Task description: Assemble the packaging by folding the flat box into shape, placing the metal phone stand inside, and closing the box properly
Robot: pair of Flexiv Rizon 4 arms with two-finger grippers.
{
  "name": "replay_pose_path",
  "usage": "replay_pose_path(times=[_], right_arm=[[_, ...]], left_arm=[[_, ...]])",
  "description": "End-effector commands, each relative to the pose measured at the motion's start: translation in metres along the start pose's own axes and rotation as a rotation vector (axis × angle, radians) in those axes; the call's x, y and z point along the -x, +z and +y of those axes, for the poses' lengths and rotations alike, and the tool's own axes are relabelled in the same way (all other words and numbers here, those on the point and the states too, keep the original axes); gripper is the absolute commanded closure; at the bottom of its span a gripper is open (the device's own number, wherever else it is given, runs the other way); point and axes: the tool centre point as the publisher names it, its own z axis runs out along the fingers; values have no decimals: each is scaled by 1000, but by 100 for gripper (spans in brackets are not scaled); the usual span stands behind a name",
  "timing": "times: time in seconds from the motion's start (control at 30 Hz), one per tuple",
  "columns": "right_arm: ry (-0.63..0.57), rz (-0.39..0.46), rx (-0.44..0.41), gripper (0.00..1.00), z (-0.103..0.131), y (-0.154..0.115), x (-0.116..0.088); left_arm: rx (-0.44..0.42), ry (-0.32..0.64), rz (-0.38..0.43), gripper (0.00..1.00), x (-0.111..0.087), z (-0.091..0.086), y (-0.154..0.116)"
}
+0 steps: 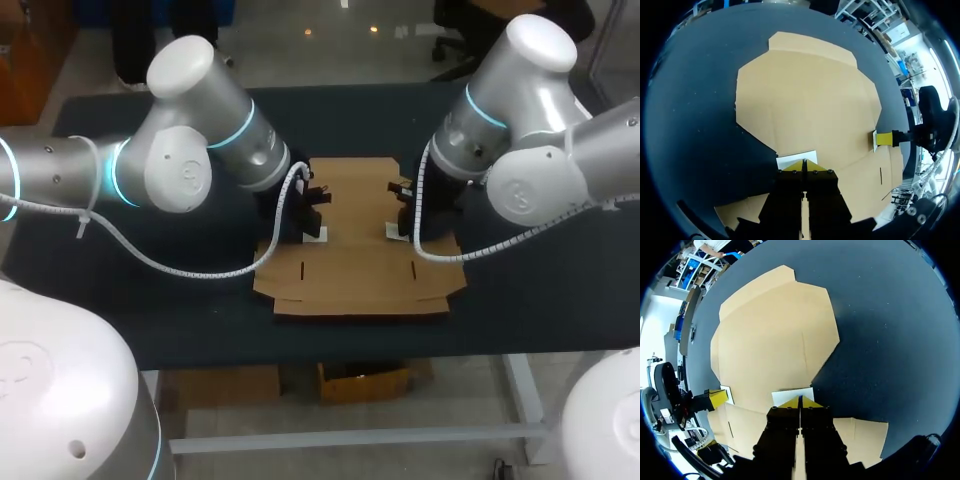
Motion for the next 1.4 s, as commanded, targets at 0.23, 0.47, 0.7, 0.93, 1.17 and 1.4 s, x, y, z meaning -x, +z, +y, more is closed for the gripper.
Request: replay_pose_path(times=[0.23, 0.47, 0.7, 0.93, 1.17, 1.4], right_arm=[[3, -16, -24, 100, 1, 11, -2], [2, -35, -35, 100, -1, 17, -3], [6, -49, -38, 100, -4, 18, -2], [5, -28, 12, 100, -4, -1, -2], [28, 12, 41, 100, 1, -19, 9], [54, 67, 42, 100, 8, -32, 23]], left_arm=[[1, -4, -7, 100, 1, 2, 6], [5, -15, -9, 100, 4, 4, 7], [3, -35, -31, 100, 9, 7, 5], [-28, -33, -64, 100, 8, 8, -10], [-48, -42, -90, 100, 13, 5, -25], [-37, -57, -105, 100, 21, 1, -41]])
